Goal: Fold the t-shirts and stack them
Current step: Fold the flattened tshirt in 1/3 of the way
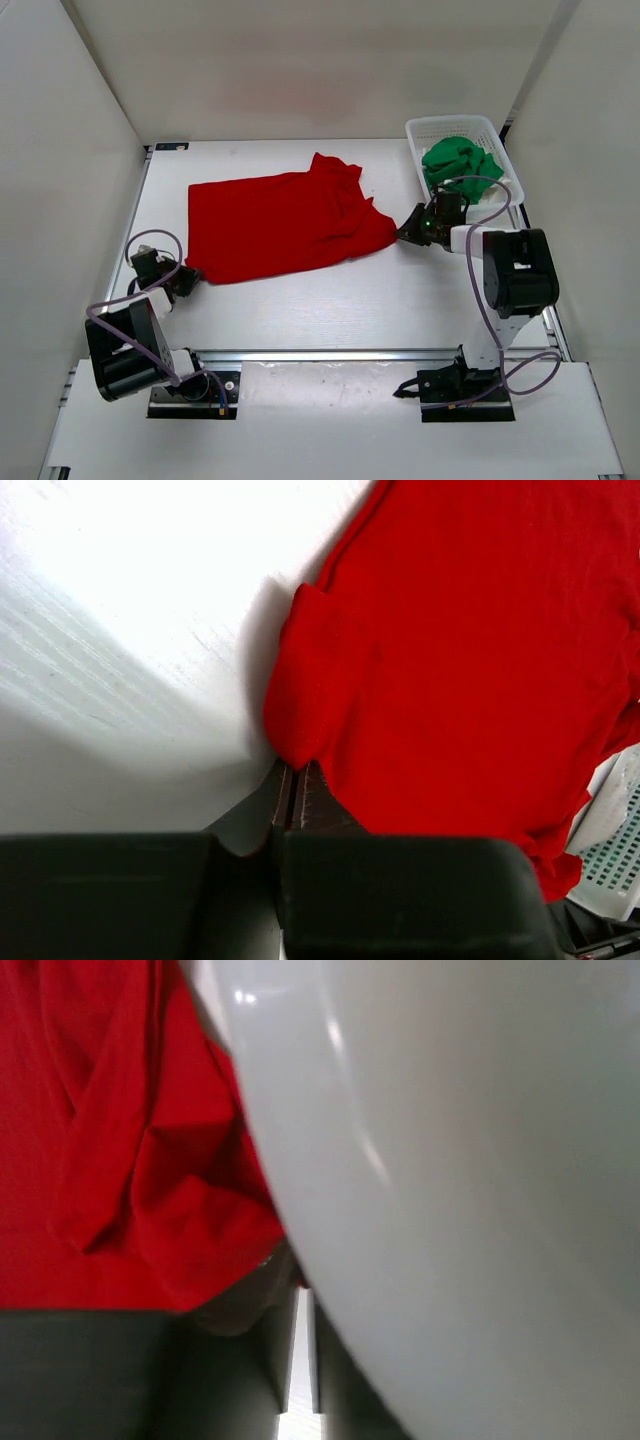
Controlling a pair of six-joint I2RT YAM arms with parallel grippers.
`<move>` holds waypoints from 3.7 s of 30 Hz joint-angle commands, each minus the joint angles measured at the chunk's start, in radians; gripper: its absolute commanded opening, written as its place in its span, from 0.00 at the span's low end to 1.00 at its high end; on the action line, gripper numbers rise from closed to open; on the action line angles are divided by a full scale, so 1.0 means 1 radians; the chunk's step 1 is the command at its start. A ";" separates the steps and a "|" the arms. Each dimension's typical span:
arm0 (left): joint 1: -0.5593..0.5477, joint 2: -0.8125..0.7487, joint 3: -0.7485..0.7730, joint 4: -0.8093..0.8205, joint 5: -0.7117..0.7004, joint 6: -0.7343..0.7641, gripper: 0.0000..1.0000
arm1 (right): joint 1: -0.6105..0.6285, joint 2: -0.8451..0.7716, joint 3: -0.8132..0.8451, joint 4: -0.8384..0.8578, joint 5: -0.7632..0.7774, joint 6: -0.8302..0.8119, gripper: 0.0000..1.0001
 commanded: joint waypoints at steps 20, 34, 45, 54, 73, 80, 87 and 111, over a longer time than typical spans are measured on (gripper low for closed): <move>-0.015 -0.111 -0.008 -0.221 -0.106 0.086 0.00 | -0.150 -0.630 -0.637 -0.072 0.025 0.189 0.00; 0.018 -0.508 -0.061 -0.424 -0.074 0.158 0.52 | -0.153 -1.027 -0.610 -0.391 0.057 0.140 0.37; -0.612 -0.540 -0.004 -0.262 -0.225 0.051 0.36 | 0.330 -0.792 -0.328 -0.290 0.264 0.068 0.00; -0.973 -0.215 0.021 0.041 -0.291 0.018 0.35 | 0.378 -0.403 -0.219 -0.092 0.212 0.082 0.24; -0.976 -0.302 -0.094 0.104 -0.274 -0.023 0.34 | 0.355 -0.345 -0.275 -0.065 0.192 0.155 0.35; -0.983 -0.270 -0.096 0.121 -0.279 -0.029 0.34 | 0.338 -0.294 -0.253 0.015 0.088 0.177 0.11; -0.973 -0.278 -0.102 0.121 -0.270 -0.026 0.32 | 0.353 -0.215 -0.077 -0.017 0.068 0.154 0.00; -0.979 -0.088 -0.008 0.010 -0.289 0.064 0.32 | 0.375 -0.426 -0.355 -0.204 0.307 0.098 0.04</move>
